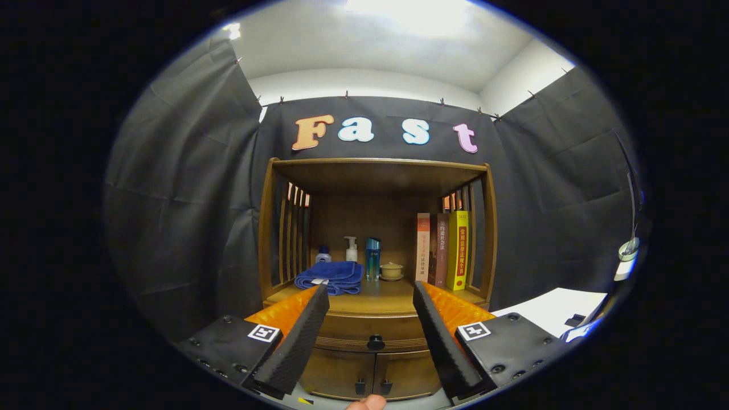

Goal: Pull open the drawer, take out the items inside it, and place them on the countertop above the cabinet.

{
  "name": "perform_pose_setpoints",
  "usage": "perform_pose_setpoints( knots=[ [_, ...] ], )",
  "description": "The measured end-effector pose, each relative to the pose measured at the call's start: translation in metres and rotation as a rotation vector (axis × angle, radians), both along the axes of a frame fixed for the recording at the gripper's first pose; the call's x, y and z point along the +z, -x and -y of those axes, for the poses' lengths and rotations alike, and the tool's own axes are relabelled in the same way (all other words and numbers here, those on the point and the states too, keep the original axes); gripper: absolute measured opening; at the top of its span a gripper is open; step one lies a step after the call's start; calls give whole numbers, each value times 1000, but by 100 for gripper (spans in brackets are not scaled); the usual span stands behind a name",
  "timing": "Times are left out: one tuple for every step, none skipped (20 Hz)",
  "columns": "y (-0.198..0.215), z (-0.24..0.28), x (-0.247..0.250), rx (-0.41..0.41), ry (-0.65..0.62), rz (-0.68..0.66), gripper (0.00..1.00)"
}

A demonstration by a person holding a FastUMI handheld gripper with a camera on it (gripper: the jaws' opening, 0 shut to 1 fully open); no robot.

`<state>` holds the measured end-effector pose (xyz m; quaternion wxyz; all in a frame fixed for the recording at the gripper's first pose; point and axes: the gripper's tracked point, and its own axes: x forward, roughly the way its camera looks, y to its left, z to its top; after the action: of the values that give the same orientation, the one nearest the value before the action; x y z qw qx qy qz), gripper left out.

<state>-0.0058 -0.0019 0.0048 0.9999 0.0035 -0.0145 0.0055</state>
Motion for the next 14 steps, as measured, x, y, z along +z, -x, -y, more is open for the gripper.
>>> perform_pose_setpoints(
  knots=[
    [1,0,0,1,-2,3,98],
    [1,0,2,1,-4,5,98],
    [1,0,2,0,-4,6,98],
    [1,1,2,-2,-2,5,98],
    [0,1,1,-1,-1,4,98],
    [1,0,0,-1,-1,3,98],
    [2,0,-1,0,0,2,98],
    [1,1,0,-1,0,2,98],
    [1,1,0,-1,-1,3,98],
    [0,1,1,-1,-2,3,98],
    [0,1,1,-2,-2,4,98],
    [1,1,0,-3,-2,4,98],
    [2,1,-1,-3,-1,3,98],
    [2,2,-1,-5,0,2,98]
  ],
)
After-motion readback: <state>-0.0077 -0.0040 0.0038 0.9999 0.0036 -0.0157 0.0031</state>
